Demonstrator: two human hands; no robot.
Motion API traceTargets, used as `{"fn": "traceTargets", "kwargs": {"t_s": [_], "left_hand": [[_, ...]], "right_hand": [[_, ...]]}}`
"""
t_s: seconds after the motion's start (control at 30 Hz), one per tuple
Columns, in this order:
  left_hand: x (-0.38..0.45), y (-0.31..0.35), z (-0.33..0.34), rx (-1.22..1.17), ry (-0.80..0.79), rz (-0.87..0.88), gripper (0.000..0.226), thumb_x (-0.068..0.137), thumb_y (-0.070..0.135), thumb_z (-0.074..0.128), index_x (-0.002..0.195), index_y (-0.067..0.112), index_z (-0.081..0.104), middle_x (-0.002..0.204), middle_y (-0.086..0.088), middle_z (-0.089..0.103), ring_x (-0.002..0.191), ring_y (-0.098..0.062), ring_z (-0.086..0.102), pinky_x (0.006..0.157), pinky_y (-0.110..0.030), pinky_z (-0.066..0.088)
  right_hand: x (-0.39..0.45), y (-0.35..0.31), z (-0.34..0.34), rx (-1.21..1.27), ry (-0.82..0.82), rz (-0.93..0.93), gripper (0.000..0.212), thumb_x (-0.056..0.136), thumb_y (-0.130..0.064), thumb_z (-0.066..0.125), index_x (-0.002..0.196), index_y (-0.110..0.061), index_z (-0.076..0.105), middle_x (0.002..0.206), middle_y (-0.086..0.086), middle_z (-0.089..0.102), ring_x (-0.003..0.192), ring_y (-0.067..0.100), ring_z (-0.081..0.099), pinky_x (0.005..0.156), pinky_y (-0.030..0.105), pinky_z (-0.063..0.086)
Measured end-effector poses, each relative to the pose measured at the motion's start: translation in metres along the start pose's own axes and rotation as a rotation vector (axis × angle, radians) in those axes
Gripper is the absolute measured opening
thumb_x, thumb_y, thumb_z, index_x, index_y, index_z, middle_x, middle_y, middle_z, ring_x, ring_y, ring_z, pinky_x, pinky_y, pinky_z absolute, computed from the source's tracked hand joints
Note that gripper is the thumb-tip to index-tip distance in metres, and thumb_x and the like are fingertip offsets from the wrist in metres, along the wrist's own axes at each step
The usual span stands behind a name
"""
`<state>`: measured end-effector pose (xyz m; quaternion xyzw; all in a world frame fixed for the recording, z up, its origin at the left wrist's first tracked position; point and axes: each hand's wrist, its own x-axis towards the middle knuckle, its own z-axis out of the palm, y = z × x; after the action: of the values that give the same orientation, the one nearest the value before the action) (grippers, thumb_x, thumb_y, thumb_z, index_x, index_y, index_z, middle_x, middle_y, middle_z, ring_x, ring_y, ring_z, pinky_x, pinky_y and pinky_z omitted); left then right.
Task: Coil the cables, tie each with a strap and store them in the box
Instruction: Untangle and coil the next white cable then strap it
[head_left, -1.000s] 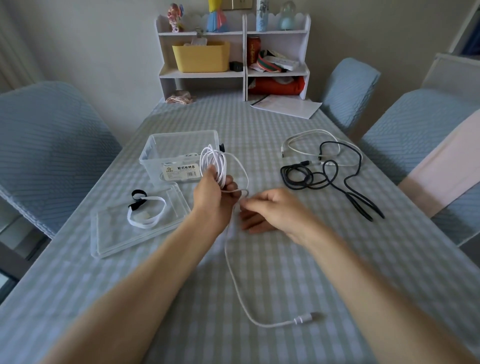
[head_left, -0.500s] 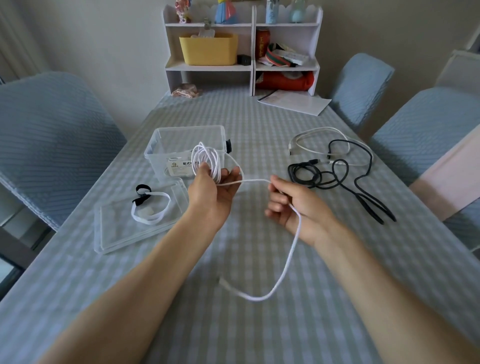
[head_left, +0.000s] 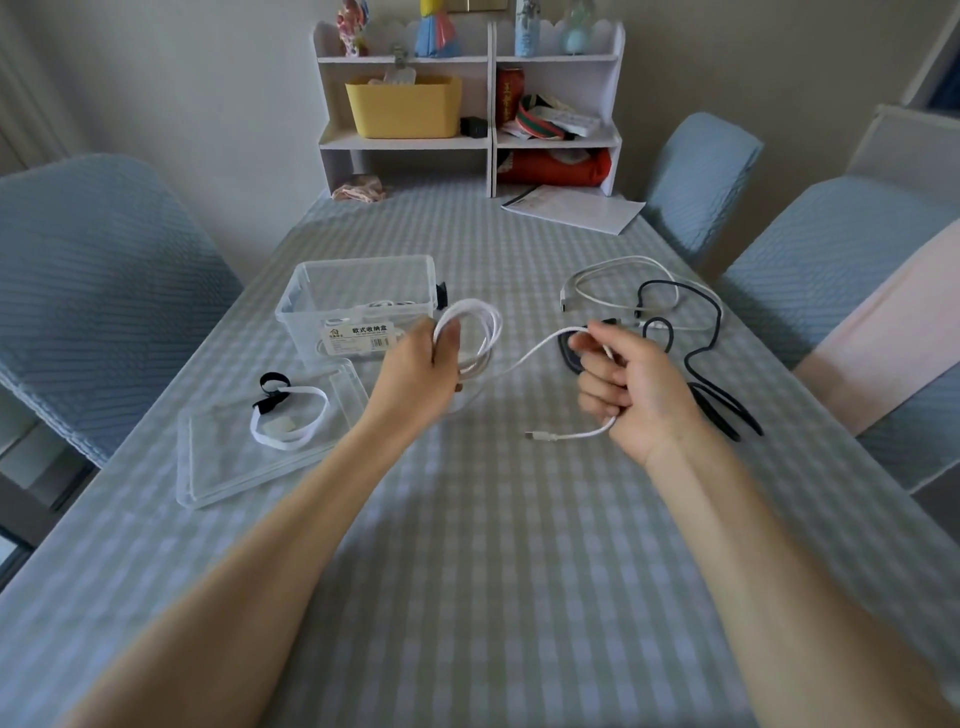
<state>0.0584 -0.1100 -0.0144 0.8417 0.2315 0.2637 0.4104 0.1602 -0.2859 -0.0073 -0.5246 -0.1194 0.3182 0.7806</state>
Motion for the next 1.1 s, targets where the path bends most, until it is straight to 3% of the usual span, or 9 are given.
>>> {"fn": "traceTargets", "kwargs": {"t_s": [0.17,0.3,0.5,0.57,0.67,0.77,0.87,1.0,1.1], "left_hand": [[0.001,-0.002,0.012,0.193,-0.075,-0.024,0.043,0.104,0.032,0.04,0.073,0.005,0.051,0.068,-0.008,0.061,0.067,-0.024,0.058,0.055,-0.025,0.041],[-0.003,0.001,0.014,0.163,-0.139,-0.042,0.045,0.102,0.031,0.044,0.076,-0.004,0.055,0.067,-0.014,0.065,0.064,-0.028,0.06,0.062,-0.036,0.046],[-0.008,0.004,0.021,-0.053,-0.135,-0.169,0.042,0.1,0.031,0.047,0.077,-0.002,0.058,0.064,-0.002,0.065,0.055,-0.007,0.061,0.058,-0.027,0.045],[-0.011,0.007,0.02,-0.026,-0.146,-0.158,0.042,0.102,0.033,0.043,0.078,0.002,0.058,0.06,-0.003,0.065,0.051,-0.014,0.062,0.053,-0.026,0.043],[-0.019,0.013,0.021,-0.037,-0.21,-0.174,0.042,0.105,0.034,0.036,0.08,0.005,0.055,0.044,-0.006,0.059,0.036,-0.022,0.053,0.04,-0.024,0.038],[-0.024,0.019,0.023,-0.071,-0.187,-0.188,0.041,0.106,0.033,0.034,0.079,0.009,0.053,0.038,0.0,0.054,0.03,-0.015,0.046,0.033,-0.019,0.033],[-0.023,0.019,0.024,-0.091,-0.16,-0.192,0.039,0.106,0.034,0.034,0.078,0.015,0.051,0.037,0.004,0.052,0.03,-0.015,0.042,0.034,-0.017,0.027],[-0.018,0.014,0.024,-0.03,-0.144,-0.164,0.035,0.105,0.032,0.039,0.084,0.008,0.055,0.048,0.002,0.052,0.03,-0.009,0.043,0.033,-0.02,0.029],[-0.017,0.014,0.024,0.118,-0.147,-0.074,0.03,0.104,0.028,0.044,0.081,0.01,0.052,0.062,0.001,0.053,0.046,-0.006,0.05,0.038,-0.015,0.032]], "right_hand": [[-0.005,0.003,0.013,-0.229,-0.05,-0.225,0.026,0.098,-0.011,0.053,0.075,-0.007,0.063,0.051,0.0,0.039,0.038,0.009,0.025,0.044,0.026,0.012],[-0.002,0.002,0.014,-0.093,0.091,-0.219,0.025,0.098,-0.013,0.058,0.074,-0.01,0.065,0.059,0.0,0.055,0.044,0.012,0.042,0.043,0.023,0.032],[0.007,-0.004,-0.003,0.11,0.349,-0.167,0.024,0.101,-0.021,0.056,0.08,-0.012,0.064,0.059,-0.005,0.06,0.047,0.007,0.051,0.046,0.021,0.039],[0.009,-0.006,-0.007,0.21,0.277,-0.164,0.024,0.103,-0.021,0.051,0.086,-0.011,0.065,0.069,-0.001,0.068,0.056,0.01,0.062,0.051,0.022,0.046],[0.009,-0.003,-0.007,0.238,0.063,-0.094,0.036,0.104,-0.03,0.042,0.109,-0.003,0.065,0.102,0.01,0.074,0.089,0.02,0.073,0.075,0.029,0.053],[0.004,0.002,-0.006,0.269,-0.092,-0.031,0.049,0.1,-0.034,0.036,0.126,0.0,0.06,0.128,0.015,0.066,0.118,0.027,0.064,0.101,0.038,0.046],[0.001,0.003,-0.005,0.323,-0.201,-0.037,0.048,0.086,-0.02,0.035,0.12,-0.002,0.064,0.133,0.014,0.063,0.13,0.028,0.055,0.111,0.043,0.04],[0.002,0.01,-0.001,-0.058,-0.126,-0.21,0.053,0.084,0.014,0.032,0.097,-0.012,0.076,0.119,0.007,0.072,0.121,0.025,0.061,0.1,0.039,0.048],[0.001,0.013,0.005,-0.379,-0.016,-0.376,0.042,0.09,0.014,0.051,0.089,-0.019,0.077,0.097,-0.002,0.077,0.101,0.014,0.07,0.096,0.032,0.053]]}}
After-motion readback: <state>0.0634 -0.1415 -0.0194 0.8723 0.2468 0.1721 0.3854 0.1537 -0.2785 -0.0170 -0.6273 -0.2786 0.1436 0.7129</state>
